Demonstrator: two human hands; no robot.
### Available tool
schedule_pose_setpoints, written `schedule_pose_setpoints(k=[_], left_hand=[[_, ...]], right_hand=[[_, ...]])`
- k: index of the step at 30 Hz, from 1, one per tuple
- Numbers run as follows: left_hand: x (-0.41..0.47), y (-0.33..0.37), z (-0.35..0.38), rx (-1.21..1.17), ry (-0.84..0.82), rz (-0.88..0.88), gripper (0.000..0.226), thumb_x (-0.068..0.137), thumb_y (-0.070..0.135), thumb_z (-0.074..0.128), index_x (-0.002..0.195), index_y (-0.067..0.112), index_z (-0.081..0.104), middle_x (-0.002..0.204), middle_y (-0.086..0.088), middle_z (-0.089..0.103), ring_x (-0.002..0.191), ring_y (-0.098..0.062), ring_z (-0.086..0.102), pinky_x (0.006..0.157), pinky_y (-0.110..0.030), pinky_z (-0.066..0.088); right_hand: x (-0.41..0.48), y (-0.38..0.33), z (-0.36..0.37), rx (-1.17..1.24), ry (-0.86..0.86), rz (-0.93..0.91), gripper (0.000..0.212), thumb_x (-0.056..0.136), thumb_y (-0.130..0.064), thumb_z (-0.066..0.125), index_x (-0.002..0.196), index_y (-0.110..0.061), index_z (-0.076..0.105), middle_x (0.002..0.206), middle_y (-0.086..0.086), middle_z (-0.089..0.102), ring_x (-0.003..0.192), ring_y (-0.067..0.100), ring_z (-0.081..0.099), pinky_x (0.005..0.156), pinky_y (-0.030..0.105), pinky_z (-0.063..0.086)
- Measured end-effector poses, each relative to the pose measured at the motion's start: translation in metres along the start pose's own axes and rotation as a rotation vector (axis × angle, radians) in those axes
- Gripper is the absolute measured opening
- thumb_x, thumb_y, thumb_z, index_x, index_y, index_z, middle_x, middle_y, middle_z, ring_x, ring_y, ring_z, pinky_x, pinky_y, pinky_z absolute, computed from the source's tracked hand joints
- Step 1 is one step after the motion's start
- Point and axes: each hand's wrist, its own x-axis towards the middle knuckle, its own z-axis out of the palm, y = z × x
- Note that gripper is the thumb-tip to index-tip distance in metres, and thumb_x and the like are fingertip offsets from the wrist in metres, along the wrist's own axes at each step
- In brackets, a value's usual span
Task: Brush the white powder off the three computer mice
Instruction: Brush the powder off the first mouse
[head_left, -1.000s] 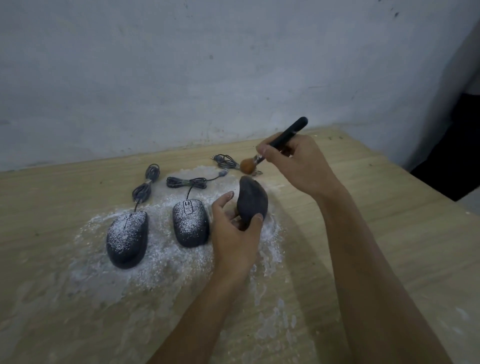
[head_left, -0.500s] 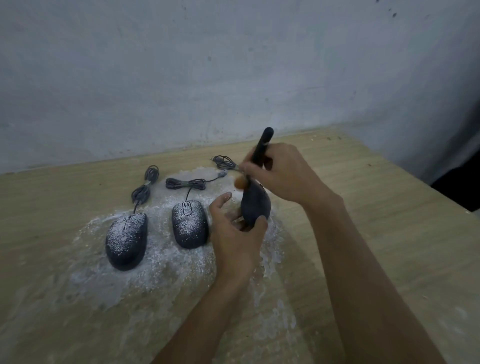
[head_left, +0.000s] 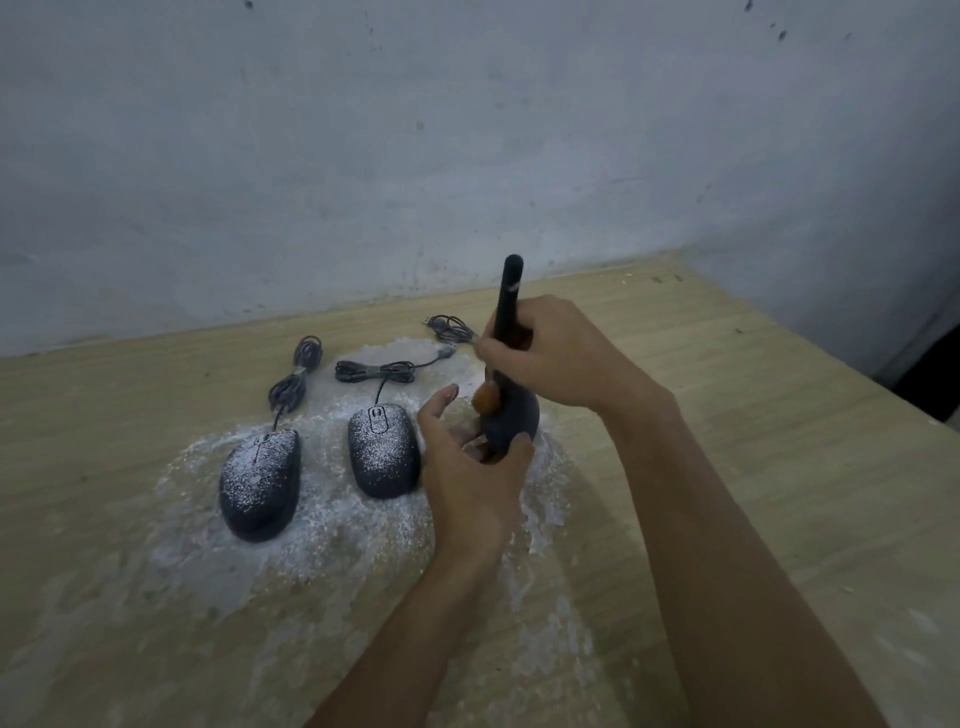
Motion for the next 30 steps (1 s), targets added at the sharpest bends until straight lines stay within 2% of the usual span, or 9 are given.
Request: schedule_pose_setpoints(k=[4, 9, 13, 16, 17, 19, 24, 27, 30], left_hand=[[0.000, 0.000, 0.001, -0.007, 0.001, 0.001, 0.073, 0.082, 0.003, 0.078, 0.136, 0.032, 0.037, 0.101, 0.009, 0.067, 0.082, 0.002, 0.073, 0.064, -0.012, 0.054], [0.002, 0.002, -0.001, -0.036, 0.003, -0.037, 0.071, 0.084, 0.005, 0.077, 0.135, 0.033, 0.037, 0.099, 0.012, 0.064, 0.081, 0.005, 0.072, 0.064, -0.013, 0.055], [0.002, 0.003, -0.001, -0.062, -0.006, -0.052, 0.069, 0.084, 0.003, 0.076, 0.136, 0.030, 0.038, 0.098, 0.009, 0.066, 0.078, 0.005, 0.072, 0.063, -0.012, 0.054], [0.005, 0.003, -0.002, -0.097, -0.003, -0.069, 0.067, 0.084, 0.001, 0.074, 0.135, 0.027, 0.039, 0.097, 0.005, 0.068, 0.078, 0.002, 0.073, 0.062, -0.011, 0.053], [0.005, 0.003, -0.002, -0.099, -0.007, -0.074, 0.067, 0.084, 0.001, 0.075, 0.135, 0.026, 0.039, 0.097, 0.005, 0.068, 0.077, 0.003, 0.073, 0.062, -0.012, 0.053], [0.006, 0.003, -0.002, -0.073, -0.024, -0.078, 0.067, 0.084, 0.005, 0.077, 0.134, 0.027, 0.038, 0.097, 0.006, 0.069, 0.076, 0.005, 0.071, 0.063, -0.015, 0.054], [0.010, 0.002, -0.004, -0.120, -0.035, -0.128, 0.063, 0.085, 0.004, 0.075, 0.131, 0.028, 0.041, 0.096, 0.008, 0.069, 0.077, 0.006, 0.072, 0.065, -0.016, 0.056], [0.012, 0.003, -0.005, -0.130, -0.044, -0.172, 0.063, 0.084, 0.007, 0.077, 0.131, 0.029, 0.042, 0.100, 0.005, 0.072, 0.084, -0.002, 0.073, 0.079, -0.030, 0.060], [0.014, 0.003, -0.006, -0.164, -0.046, -0.208, 0.061, 0.084, 0.005, 0.077, 0.129, 0.030, 0.044, 0.103, 0.002, 0.072, 0.088, -0.005, 0.074, 0.088, -0.038, 0.060]], right_hand=[[0.002, -0.001, 0.006, 0.006, 0.314, 0.013, 0.016, 0.096, -0.032, 0.066, 0.086, -0.020, 0.071, 0.065, -0.019, 0.061, 0.061, -0.006, 0.059, 0.055, 0.009, 0.039], [-0.004, 0.004, -0.001, 0.073, -0.009, 0.055, 0.020, 0.093, -0.034, 0.067, 0.082, -0.017, 0.071, 0.063, -0.012, 0.063, 0.055, -0.004, 0.056, 0.051, 0.009, 0.038], [-0.010, -0.003, 0.004, 0.174, 0.350, 0.031, 0.009, 0.097, -0.030, 0.066, 0.089, -0.028, 0.070, 0.074, -0.018, 0.065, 0.069, -0.006, 0.061, 0.056, 0.010, 0.042], [-0.020, -0.003, 0.000, 0.143, 0.194, 0.031, 0.011, 0.098, -0.031, 0.065, 0.088, -0.033, 0.070, 0.080, -0.009, 0.072, 0.075, 0.010, 0.066, 0.064, 0.029, 0.052], [-0.025, -0.001, -0.001, 0.096, 0.103, 0.015, 0.013, 0.098, -0.031, 0.064, 0.088, -0.030, 0.072, 0.079, -0.007, 0.072, 0.072, 0.011, 0.065, 0.061, 0.030, 0.050], [-0.036, 0.002, -0.004, 0.116, -0.024, -0.035, 0.017, 0.097, -0.029, 0.064, 0.083, -0.023, 0.071, 0.071, -0.015, 0.067, 0.064, 0.002, 0.060, 0.057, 0.016, 0.042], [-0.045, 0.006, -0.001, 0.194, 0.125, -0.049, 0.013, 0.100, -0.026, 0.064, 0.092, -0.020, 0.073, 0.064, -0.014, 0.062, 0.056, 0.004, 0.053, 0.053, 0.017, 0.037], [-0.050, 0.008, 0.003, 0.216, 0.046, -0.039, 0.013, 0.099, -0.023, 0.064, 0.090, -0.021, 0.073, 0.069, -0.015, 0.066, 0.063, 0.003, 0.059, 0.056, 0.016, 0.042], [-0.052, 0.009, 0.003, 0.267, 0.228, -0.027, 0.012, 0.100, -0.019, 0.063, 0.093, -0.022, 0.072, 0.068, -0.024, 0.064, 0.063, -0.003, 0.058, 0.057, 0.009, 0.039]])
